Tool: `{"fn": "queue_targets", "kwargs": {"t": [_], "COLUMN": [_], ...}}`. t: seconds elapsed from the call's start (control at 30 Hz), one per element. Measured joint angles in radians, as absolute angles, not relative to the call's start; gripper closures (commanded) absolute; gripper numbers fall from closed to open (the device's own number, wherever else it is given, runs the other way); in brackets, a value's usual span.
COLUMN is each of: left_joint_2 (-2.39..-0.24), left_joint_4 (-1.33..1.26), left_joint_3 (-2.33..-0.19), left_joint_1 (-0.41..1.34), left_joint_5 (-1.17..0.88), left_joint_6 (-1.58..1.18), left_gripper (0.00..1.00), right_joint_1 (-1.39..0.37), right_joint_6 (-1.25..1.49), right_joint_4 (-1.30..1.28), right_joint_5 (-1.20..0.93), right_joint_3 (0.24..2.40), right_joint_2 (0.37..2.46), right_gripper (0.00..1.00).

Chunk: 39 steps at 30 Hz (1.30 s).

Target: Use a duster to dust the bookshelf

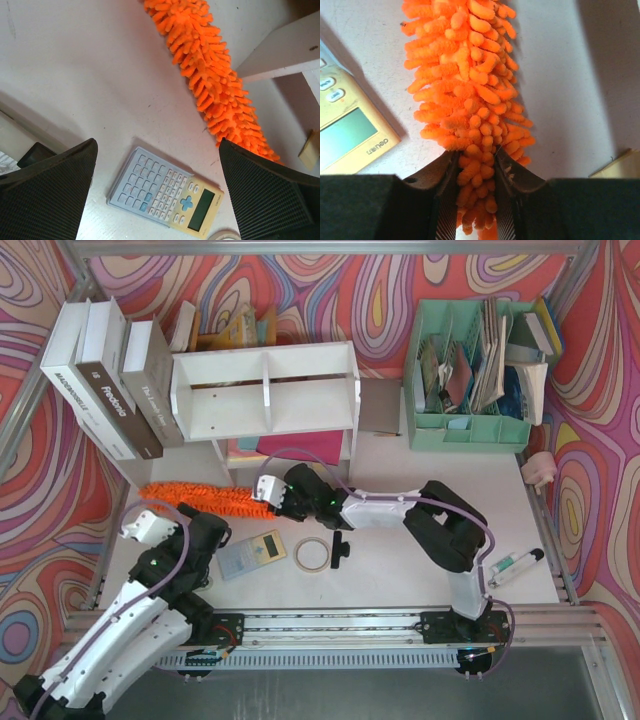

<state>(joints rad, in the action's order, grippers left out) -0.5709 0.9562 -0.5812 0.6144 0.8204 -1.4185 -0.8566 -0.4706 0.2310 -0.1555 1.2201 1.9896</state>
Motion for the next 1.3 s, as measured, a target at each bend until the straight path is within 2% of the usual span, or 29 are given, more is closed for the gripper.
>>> {"fn": "queue_targets", "kwargs": {"t": [0.13, 0.27, 0.5, 1.13, 1.3], "left_joint_2": [-0.595, -0.630, -0.679, -0.838, -0.891], "left_joint_4": [0.942, 0.856, 0.660, 0.257, 0.157], "left_joint_3": [-0.581, -0.570, -0.477, -0.366, -0.330], "left_joint_1": [0.559, 0.423, 0.241, 0.192, 0.183], "left_joint_5": [0.798, 0.696, 0.513, 0.426, 0.422], "left_joint_6": [-1.432, -1.404, -1.359, -1.336, -1.340], "left_gripper": [0.02, 0.03, 0.18, 0.20, 0.26], "right_joint_1": [-0.874, -0.902, -0.942, -1.012, -1.018], "right_joint_6": [-0.474, -0.474, -0.471, -0.429, -0.420], "right_joint_4": [0.231, 0.231, 0.234, 0.259, 0.264], "right_joint_5": [-0.142, -0.118, -0.084, -0.044, -0.041], "right_joint_3": [1.197, 1.139, 1.060, 0.993, 0.993], "right_joint_2": [1.957, 1.895, 1.788, 1.733, 1.733], "right_gripper": [1.00, 1.00, 1.00, 1.00, 1.00]}}
